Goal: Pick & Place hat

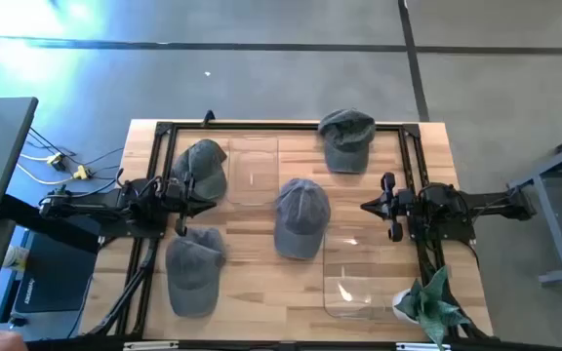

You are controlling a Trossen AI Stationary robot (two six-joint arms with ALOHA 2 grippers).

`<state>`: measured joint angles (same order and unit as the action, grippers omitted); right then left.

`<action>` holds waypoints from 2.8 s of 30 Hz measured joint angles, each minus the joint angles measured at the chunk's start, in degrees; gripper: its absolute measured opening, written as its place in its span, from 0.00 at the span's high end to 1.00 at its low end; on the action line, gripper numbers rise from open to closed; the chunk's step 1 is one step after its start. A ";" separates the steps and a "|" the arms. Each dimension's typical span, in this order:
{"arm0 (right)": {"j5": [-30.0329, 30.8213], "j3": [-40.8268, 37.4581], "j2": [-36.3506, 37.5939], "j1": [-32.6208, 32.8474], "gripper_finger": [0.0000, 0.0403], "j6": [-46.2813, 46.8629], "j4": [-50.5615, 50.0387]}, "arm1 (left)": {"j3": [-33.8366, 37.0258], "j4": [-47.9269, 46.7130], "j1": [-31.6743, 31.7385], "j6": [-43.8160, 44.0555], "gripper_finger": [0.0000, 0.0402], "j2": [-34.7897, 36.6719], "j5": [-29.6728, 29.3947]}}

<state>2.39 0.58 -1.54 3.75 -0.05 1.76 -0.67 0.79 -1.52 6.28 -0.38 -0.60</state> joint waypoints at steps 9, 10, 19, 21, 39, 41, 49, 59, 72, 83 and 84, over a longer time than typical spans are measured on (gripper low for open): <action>0.00 0.00 0.02 0.00 0.97 0.00 0.00 | 0.00 0.00 0.00 -0.02 1.00 0.02 -0.02; 0.00 0.00 0.01 0.00 0.97 0.00 -0.01 | 0.00 0.00 0.01 -0.02 1.00 0.01 -0.02; 0.00 0.00 0.00 0.00 0.97 0.00 0.00 | 0.00 0.00 0.02 -0.02 1.00 0.00 0.00; 0.00 0.00 0.01 0.00 0.97 0.00 0.00 | 0.00 -0.01 0.02 0.00 1.00 0.00 0.00; 0.00 0.00 0.01 0.00 0.97 0.00 0.00 | 0.00 0.43 0.01 0.00 1.00 0.00 -0.02; 0.00 0.00 0.00 0.00 0.97 0.00 0.00 | 0.00 2.62 0.00 0.95 1.00 -0.01 0.00; 0.00 0.00 0.01 0.00 0.97 0.00 -0.01 | 0.00 30.24 -0.03 23.59 1.00 0.01 -8.65; 0.00 0.00 0.00 0.00 0.97 0.00 -0.02 | -3.39 31.63 0.02 30.24 1.00 -6.81 -24.33; 0.00 0.00 0.00 0.00 0.97 0.00 0.07 | -28.15 -1.46 0.04 23.14 1.00 -34.63 -26.95; 0.00 0.00 0.00 0.00 0.97 0.00 0.13 | -64.71 -50.03 17.35 31.08 1.00 -49.40 -25.30; 0.02 0.00 0.00 0.00 0.97 0.00 0.13 | -66.51 -51.62 20.13 30.77 1.00 -51.16 -22.11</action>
<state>2.42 0.58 -1.54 3.75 -0.05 1.89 -67.17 -50.83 18.61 37.05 -51.54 -22.71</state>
